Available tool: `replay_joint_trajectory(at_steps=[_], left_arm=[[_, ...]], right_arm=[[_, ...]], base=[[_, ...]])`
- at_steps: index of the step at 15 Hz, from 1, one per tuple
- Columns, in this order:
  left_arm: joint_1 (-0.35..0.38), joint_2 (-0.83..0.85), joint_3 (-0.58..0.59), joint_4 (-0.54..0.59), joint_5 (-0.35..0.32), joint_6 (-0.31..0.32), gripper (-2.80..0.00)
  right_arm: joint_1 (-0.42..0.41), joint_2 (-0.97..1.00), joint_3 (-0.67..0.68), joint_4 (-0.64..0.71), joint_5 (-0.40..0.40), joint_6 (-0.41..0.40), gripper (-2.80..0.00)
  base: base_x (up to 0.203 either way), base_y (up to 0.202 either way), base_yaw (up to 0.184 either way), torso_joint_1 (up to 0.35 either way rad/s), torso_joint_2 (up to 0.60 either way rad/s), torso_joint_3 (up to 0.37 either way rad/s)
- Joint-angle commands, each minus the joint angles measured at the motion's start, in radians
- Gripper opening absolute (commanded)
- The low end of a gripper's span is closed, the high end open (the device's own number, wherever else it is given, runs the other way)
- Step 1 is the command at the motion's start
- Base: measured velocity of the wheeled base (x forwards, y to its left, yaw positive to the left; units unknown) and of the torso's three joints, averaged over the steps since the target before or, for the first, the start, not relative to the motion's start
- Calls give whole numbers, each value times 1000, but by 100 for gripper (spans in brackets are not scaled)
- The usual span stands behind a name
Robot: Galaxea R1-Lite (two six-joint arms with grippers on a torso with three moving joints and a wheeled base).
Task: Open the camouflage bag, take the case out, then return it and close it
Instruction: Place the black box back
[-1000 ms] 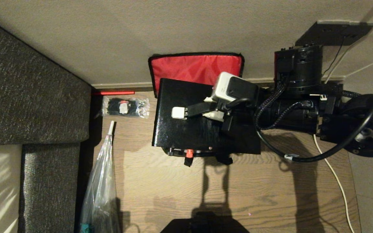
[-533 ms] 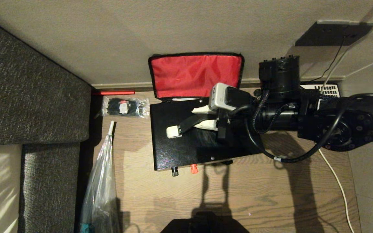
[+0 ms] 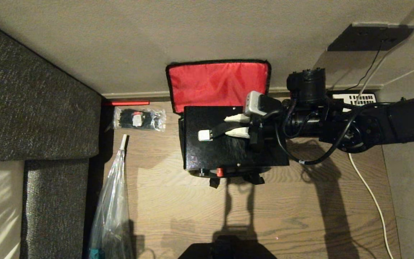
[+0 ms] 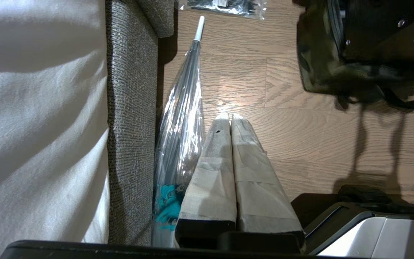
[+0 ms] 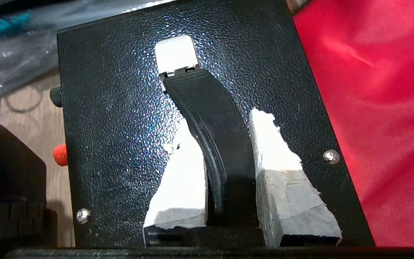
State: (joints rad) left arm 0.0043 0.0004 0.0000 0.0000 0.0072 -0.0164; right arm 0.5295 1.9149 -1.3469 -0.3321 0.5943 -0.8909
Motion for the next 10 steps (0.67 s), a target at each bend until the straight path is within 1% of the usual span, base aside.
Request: replay_joint_trajectory(at_steps=[1,7,10], left_arm=[[0,-2,3,0,0,0,-280],[1,-2,3,0,0,0,-280],[0,-2,3,0,0,0,-280]], right_arm=[[-26,31,-27,2,12,-2,-280],[-26,56,-21,-5,21,12,-280],[-26,54,-11,-9,21,1,-280]], base=[[0,0,0,0,0,0],[0,0,0,0,0,0],[0,0,0,0,0,0]])
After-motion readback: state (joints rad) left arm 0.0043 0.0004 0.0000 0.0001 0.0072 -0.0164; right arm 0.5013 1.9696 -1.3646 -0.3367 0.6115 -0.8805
